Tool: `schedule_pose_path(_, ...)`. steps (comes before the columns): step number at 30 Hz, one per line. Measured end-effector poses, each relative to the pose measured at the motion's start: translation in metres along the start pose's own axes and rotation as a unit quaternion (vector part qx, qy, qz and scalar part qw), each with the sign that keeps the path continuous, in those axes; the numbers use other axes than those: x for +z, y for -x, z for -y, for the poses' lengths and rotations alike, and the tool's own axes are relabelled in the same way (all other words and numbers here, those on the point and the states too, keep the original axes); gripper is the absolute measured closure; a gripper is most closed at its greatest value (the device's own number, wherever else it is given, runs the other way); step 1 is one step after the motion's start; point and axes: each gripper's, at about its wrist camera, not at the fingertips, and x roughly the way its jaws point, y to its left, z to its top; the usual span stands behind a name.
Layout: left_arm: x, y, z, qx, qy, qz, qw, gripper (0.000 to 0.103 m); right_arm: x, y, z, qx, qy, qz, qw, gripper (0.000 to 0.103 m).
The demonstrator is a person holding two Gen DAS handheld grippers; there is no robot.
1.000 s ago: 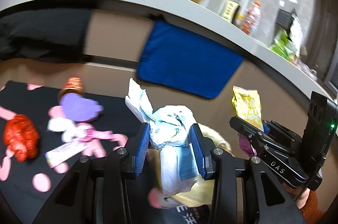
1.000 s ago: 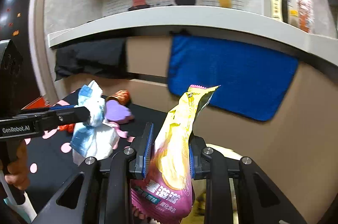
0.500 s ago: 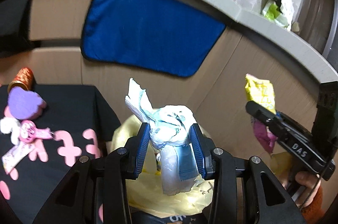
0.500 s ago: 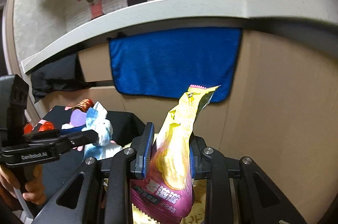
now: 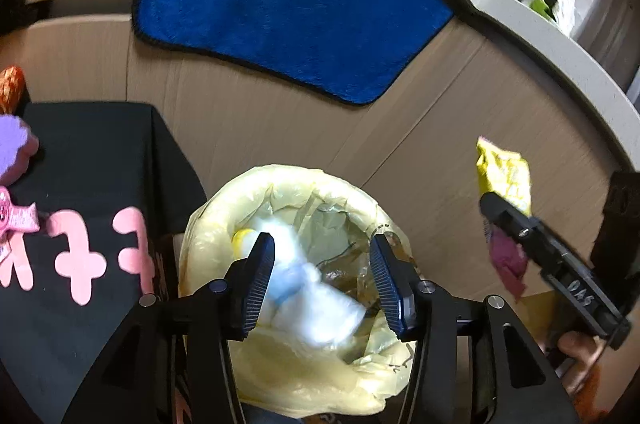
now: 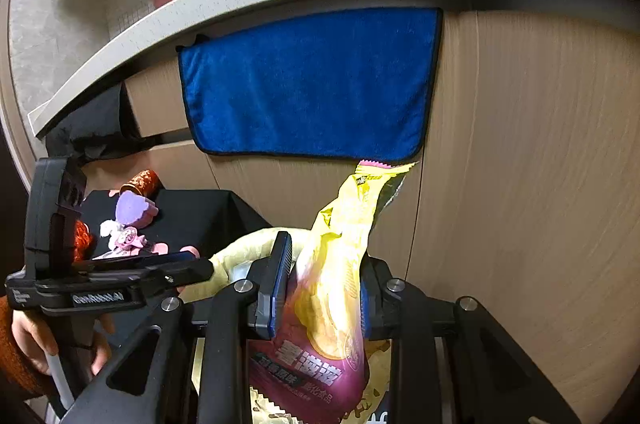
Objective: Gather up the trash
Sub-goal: 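Carry the tissue bundle and snack bag over the trash bag and open both tools, then grasp the white fluffy tissue beside the purple sponge with the left tool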
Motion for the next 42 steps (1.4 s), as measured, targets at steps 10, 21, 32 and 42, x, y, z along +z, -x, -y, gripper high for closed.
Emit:
schedule_pose_path(10, -0.008, 0.051, -0.015, 0.041, -0.006, 0.042, 0.9983, 0.053, -0.014, -0.054, -0.016, 0.030, 0.002, -0.048, 0.998, 0.074)
schedule_pose_path(21, -0.033, 0.082, -0.049, 0.080, 0.018, 0.057, 0.9950, 0.053, -0.041, -0.092, -0.031, 0.034, 0.004, -0.111, 0.993, 0.035)
schedule_pose_path(32, -0.052, 0.106, -0.088, 0.111, 0.050, 0.079, 0.9894, 0.053, -0.037, -0.063, -0.053, 0.027, 0.020, -0.089, 0.995, 0.029)
schedule_pose_path(42, -0.052, 0.158, -0.163, 0.170, 0.122, 0.136, 0.9684, 0.053, -0.025, -0.062, -0.124, 0.105, 0.032, -0.050, 0.993, 0.029)
